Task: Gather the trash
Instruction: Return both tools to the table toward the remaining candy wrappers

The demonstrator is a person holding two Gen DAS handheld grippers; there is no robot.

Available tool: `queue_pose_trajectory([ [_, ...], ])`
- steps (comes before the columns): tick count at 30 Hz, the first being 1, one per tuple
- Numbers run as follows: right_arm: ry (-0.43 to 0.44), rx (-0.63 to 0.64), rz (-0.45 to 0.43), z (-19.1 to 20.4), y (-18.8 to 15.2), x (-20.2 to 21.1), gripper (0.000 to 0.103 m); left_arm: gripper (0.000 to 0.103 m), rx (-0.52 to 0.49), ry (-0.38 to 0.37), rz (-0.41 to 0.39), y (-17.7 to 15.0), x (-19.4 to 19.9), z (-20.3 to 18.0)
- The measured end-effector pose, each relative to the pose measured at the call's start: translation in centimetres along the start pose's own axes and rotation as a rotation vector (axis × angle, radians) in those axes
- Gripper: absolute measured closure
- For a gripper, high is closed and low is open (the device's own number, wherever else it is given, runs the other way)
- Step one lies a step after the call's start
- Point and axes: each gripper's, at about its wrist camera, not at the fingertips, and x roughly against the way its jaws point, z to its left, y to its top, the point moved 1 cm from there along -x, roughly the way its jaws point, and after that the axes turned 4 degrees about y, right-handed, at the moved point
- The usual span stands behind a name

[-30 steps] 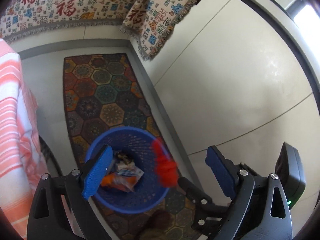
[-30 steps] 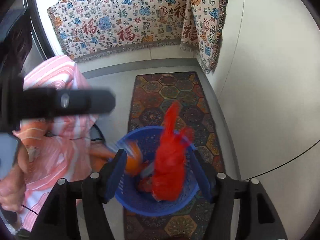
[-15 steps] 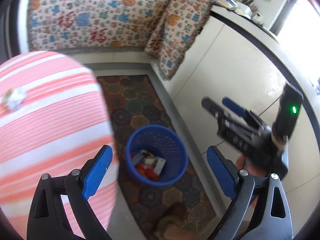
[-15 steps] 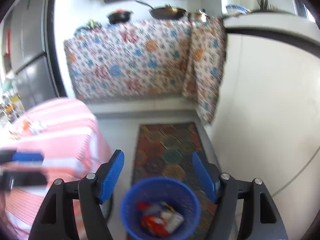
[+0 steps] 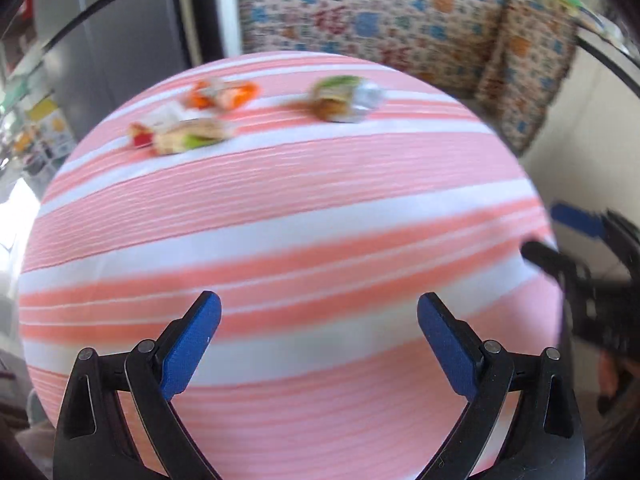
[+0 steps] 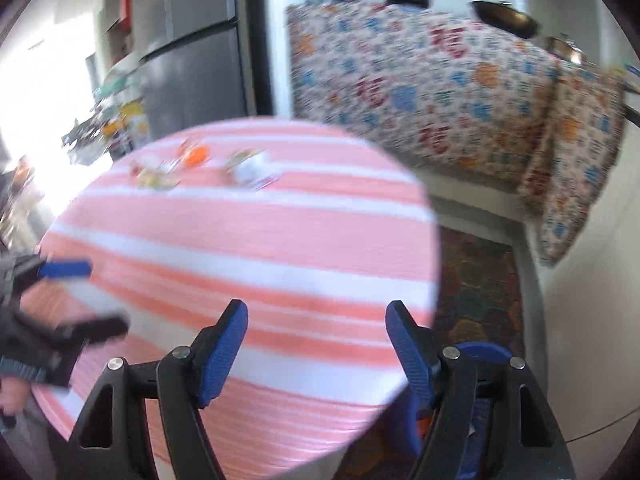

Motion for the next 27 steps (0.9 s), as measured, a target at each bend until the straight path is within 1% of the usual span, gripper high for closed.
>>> queue_pose_trajectory([
  [3, 0.009, 0.006, 0.062, 4.4, 0.1, -3.1, 0.03, 0.004, 0.034, 0.064, -0.029, 0.5, -1.9, 3.5],
  [5, -0.016, -0.042, 0.088, 6.4, 0.7, -5.3, 0.029, 0.004, 0.049, 0.113, -0.047, 0.9, -3.3, 5.8],
  [6, -0.042, -0.088, 0.107, 7.4, 1.1, -6.8, 0.028, 0.004, 0.057, 0.134, -0.051, 1.2, -4.1, 6.6],
  [7, -0.069, -0.126, 0.115, 8.2, 1.6, -8.1, 0.016, 0.002, 0.079, 0.122, -0.027, 1.3, -4.9, 7.9],
  [8, -0.106, -0.137, 0.093, 9.3, 2.0, -8.9, 0.009, 0.007, 0.12, 0.101, -0.024, 1.7, -5.3, 8.9],
  [9, -0.11, -0.15, 0.107, 10.2, 2.7, -10.1, 0.008, 0.006, 0.159, 0.148, -0.031, 1.9, -5.3, 9.8],
  [10, -0.128, -0.166, 0.108, 10.7, 3.6, -11.0, 0.005, 0.004, 0.194, 0.154, -0.02, 2.1, -5.7, 10.8],
  [11, -0.155, -0.2, 0.113, 11.0, 4.4, -12.0, 0.0, 0.001, 0.207, 0.13, -0.022, 2.3, -5.8, 11.3],
  [12, -0.192, -0.229, 0.122, 11.1, 5.1, -13.1, 0.0, 0.001, 0.201, 0.137, -0.017, 2.5, -6.0, 11.3],
  [13, -0.209, -0.248, 0.12, 11.1, 5.8, -13.9, 0.0, 0.001, 0.183, 0.156, -0.009, 2.5, -6.2, 11.0],
  [14, -0.219, -0.249, 0.12, 11.1, 6.2, -14.3, 0.0, 0.001, 0.173, 0.155, -0.011, 2.5, -6.2, 10.7],
  [17, -0.207, -0.25, 0.116, 11.1, 6.9, -15.1, 0.0, 0.001, 0.177, 0.155, -0.011, 2.3, -6.1, 10.5],
  [27, -0.205, -0.247, 0.118, 11.4, 6.9, -15.1, 0.0, 0.001, 0.181, 0.155, -0.012, 1.9, -5.6, 10.7],
])
